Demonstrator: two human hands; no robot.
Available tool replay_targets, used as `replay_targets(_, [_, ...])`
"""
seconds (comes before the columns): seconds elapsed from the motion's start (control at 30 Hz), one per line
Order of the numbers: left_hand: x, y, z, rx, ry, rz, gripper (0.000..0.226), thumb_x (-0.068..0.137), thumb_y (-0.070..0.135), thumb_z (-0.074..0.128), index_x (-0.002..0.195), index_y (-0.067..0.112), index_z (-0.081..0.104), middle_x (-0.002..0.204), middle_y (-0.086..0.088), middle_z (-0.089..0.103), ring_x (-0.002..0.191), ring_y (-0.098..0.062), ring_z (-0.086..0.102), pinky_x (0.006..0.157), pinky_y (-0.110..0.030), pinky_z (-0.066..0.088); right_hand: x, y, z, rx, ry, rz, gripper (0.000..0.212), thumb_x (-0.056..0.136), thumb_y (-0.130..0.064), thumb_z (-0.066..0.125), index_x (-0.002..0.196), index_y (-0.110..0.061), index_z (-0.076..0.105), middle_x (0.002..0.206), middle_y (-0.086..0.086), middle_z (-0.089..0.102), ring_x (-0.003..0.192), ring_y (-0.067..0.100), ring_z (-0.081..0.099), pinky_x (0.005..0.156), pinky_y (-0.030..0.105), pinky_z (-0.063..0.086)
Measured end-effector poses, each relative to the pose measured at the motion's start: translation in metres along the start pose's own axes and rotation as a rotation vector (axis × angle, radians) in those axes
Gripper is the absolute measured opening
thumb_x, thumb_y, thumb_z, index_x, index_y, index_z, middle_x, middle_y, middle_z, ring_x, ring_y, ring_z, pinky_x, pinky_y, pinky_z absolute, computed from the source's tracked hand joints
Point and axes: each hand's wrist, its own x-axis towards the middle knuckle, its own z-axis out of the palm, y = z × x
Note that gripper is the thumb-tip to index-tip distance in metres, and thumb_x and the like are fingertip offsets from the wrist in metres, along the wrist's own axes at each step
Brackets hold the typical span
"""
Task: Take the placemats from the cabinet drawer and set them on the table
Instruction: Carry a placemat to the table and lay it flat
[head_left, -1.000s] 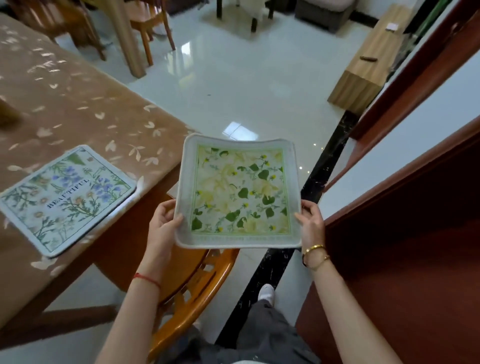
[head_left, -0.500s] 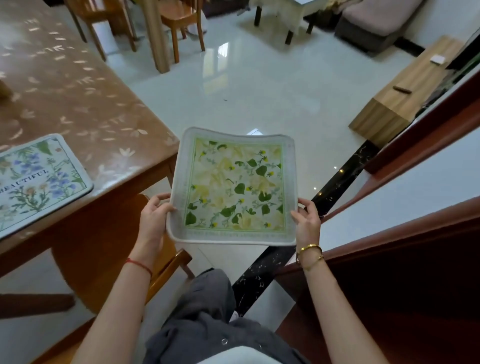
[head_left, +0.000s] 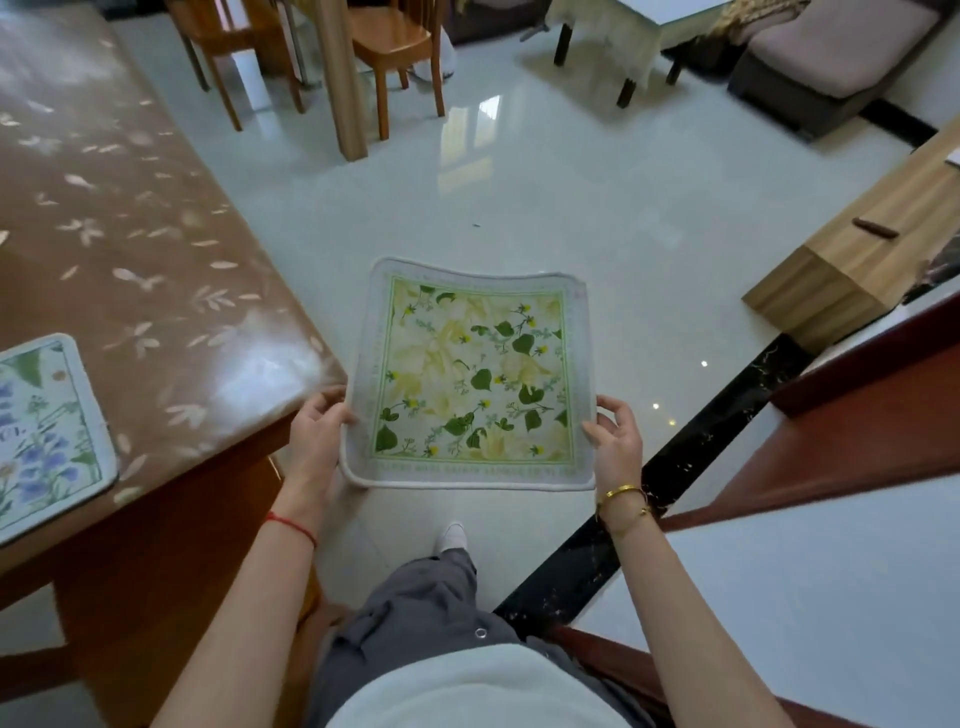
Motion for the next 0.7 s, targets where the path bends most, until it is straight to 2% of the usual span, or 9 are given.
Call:
replay_targets(0.13, [0.037,0.025,0.031,0.042,0.040,0.009,0.022,0.088,-0.004,0.049,0.094,0.014,0.061,0.093,-0.010,0.066,0.082,-0.024,0.061,0.049,-0.018,0.048,0.054,-0.026,0.019,-0.007,-0.025,-0.006,0.026,0.090,0.008,0.045,0.109,-0.008,0.053,0.090,0.005,0.070,0.079,0.019,0.068,0.070,0.033,0.060])
replay_targets(0.2, [0.055,0.036,0.044,0.033,0.060,0.001,0.023,0.087,-0.005,0.049,0.089,0.015,0.061,0.091,-0.010,0.066,0.084,-0.026,0.062,0.060,-0.026,0.052,0.076,-0.036,0.028,0.001,-0.035,-0.003,0.025,0.090,0.008,0.045,0.108,-0.009,0.053,0.089,0.005,0.070,0.077,0.017,0.068,0.069,0.031,0.060])
replay_targets(0.27, [0.071,0.046,0.054,0.028,0.069,-0.012,0.023,0.084,-0.004,0.050,0.091,0.014,0.062,0.102,-0.018,0.068,0.097,-0.034,0.065,0.079,-0.043,0.057,0.097,-0.043,0.035,0.004,-0.041,0.005,0.025,0.090,0.008,0.045,0.106,-0.010,0.053,0.089,0.005,0.070,0.077,0.017,0.068,0.068,0.032,0.060])
replay_targets(0.33, [0.090,0.054,0.063,0.030,0.079,-0.022,0.023,0.083,-0.003,0.050,0.096,0.011,0.063,0.110,-0.023,0.068,0.107,-0.039,0.065,0.093,-0.053,0.053,0.121,-0.049,0.044,0.011,-0.048,0.019,0.026,0.090,0.009,0.045,0.106,-0.010,0.053,0.090,0.006,0.070,0.078,0.020,0.068,0.070,0.036,0.059])
replay_targets(0.43, [0.119,0.067,0.078,0.031,0.108,-0.034,0.023,0.083,-0.002,0.051,0.101,0.007,0.063,0.107,-0.022,0.068,0.111,-0.041,0.063,0.098,-0.056,0.051,0.159,-0.059,0.060,-0.005,-0.067,0.034,0.027,0.090,0.009,0.045,0.108,-0.009,0.053,0.090,0.006,0.070,0.079,0.021,0.067,0.072,0.038,0.059])
replay_targets(0.57, [0.165,0.083,0.102,0.022,0.159,-0.040,0.023,0.080,0.000,0.054,0.097,0.011,0.064,0.108,-0.021,0.069,0.111,-0.044,0.063,0.097,-0.057,0.050,0.220,-0.079,0.084,-0.032,-0.116,0.027,0.027,0.089,0.009,0.045,0.108,-0.009,0.054,0.092,0.007,0.070,0.079,0.022,0.068,0.072,0.038,0.060])
replay_targets(0.7, [0.211,0.107,0.130,0.016,0.210,-0.030,0.020,0.085,0.001,0.053,0.100,0.008,0.065,0.109,-0.024,0.069,0.103,-0.041,0.065,0.096,-0.057,0.051,0.290,-0.106,0.115,-0.065,-0.186,-0.001,0.028,0.089,0.010,0.045,0.110,-0.007,0.054,0.093,0.007,0.071,0.078,0.020,0.069,0.065,0.030,0.060])
